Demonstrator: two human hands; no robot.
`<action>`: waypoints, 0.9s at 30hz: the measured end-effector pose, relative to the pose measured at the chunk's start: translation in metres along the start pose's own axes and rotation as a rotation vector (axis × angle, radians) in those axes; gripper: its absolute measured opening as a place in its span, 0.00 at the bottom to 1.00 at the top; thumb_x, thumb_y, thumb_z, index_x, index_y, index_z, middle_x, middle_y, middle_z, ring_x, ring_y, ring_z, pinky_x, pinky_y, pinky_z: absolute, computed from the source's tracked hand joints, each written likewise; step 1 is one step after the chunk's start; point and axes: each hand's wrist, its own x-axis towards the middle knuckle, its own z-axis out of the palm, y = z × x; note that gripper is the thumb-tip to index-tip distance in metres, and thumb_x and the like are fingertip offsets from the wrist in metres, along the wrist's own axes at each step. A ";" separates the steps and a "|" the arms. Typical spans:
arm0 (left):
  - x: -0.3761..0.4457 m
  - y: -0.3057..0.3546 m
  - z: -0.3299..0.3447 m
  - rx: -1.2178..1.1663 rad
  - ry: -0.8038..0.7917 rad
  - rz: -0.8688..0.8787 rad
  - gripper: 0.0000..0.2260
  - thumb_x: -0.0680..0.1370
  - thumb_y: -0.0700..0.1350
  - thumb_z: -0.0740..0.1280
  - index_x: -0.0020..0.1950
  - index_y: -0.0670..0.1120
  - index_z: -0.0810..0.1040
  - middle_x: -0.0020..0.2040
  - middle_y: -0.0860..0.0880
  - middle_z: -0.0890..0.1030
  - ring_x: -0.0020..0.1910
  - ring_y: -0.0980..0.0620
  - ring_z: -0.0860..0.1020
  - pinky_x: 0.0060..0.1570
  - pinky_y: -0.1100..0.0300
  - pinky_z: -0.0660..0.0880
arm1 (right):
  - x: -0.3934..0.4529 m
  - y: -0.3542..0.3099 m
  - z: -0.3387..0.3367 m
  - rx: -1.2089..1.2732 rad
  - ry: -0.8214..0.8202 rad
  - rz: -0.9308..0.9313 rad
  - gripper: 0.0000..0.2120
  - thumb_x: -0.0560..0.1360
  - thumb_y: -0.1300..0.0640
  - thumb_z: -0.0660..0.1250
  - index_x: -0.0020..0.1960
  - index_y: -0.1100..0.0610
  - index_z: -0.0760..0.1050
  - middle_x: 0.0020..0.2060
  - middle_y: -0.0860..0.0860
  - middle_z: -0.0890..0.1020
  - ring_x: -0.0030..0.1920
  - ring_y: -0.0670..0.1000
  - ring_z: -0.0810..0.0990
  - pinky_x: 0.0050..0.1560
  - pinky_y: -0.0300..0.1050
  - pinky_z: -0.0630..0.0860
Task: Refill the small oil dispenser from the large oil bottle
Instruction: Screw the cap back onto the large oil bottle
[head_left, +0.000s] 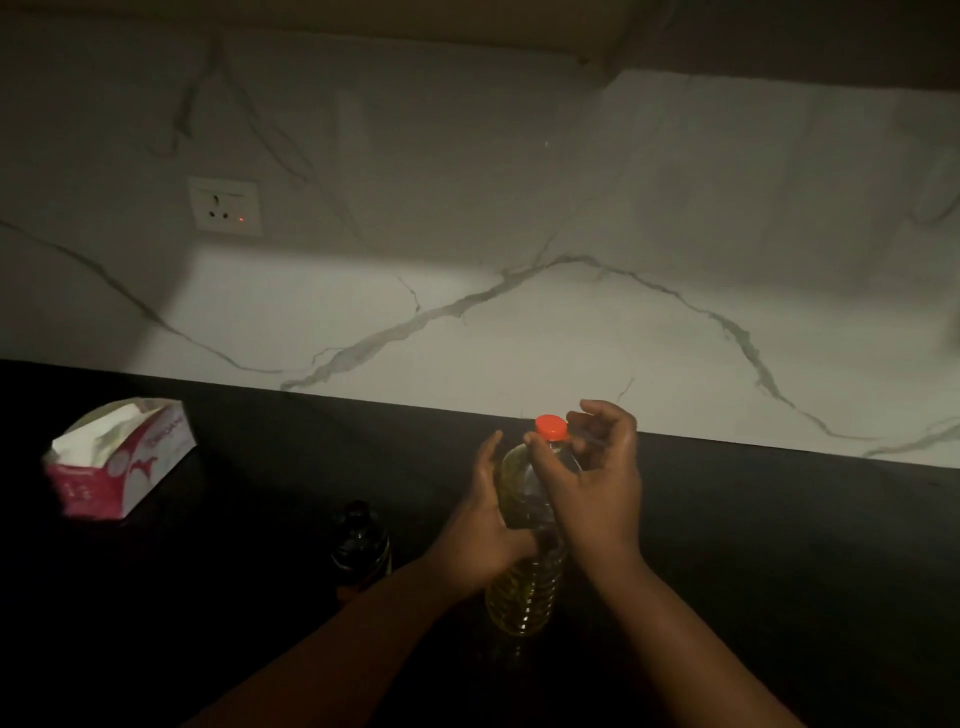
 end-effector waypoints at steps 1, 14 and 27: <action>-0.002 0.003 -0.002 -0.006 0.000 -0.002 0.55 0.66 0.44 0.80 0.73 0.65 0.39 0.71 0.54 0.68 0.67 0.59 0.72 0.66 0.57 0.70 | -0.001 -0.001 -0.001 -0.006 0.003 -0.008 0.27 0.68 0.55 0.76 0.60 0.45 0.66 0.54 0.40 0.75 0.54 0.37 0.76 0.56 0.39 0.77; -0.065 0.066 -0.069 0.079 0.300 0.111 0.45 0.64 0.57 0.75 0.61 0.82 0.43 0.76 0.64 0.54 0.73 0.67 0.54 0.63 0.70 0.54 | -0.017 -0.054 0.030 -0.025 0.026 -0.391 0.19 0.69 0.46 0.67 0.58 0.43 0.66 0.55 0.32 0.70 0.65 0.48 0.70 0.63 0.55 0.71; -0.097 -0.001 -0.277 0.377 0.630 0.005 0.50 0.60 0.72 0.66 0.77 0.60 0.50 0.76 0.54 0.62 0.74 0.55 0.62 0.71 0.47 0.66 | -0.052 -0.073 0.233 -0.099 -0.442 -0.380 0.13 0.71 0.46 0.67 0.54 0.40 0.68 0.54 0.29 0.70 0.61 0.32 0.68 0.52 0.22 0.64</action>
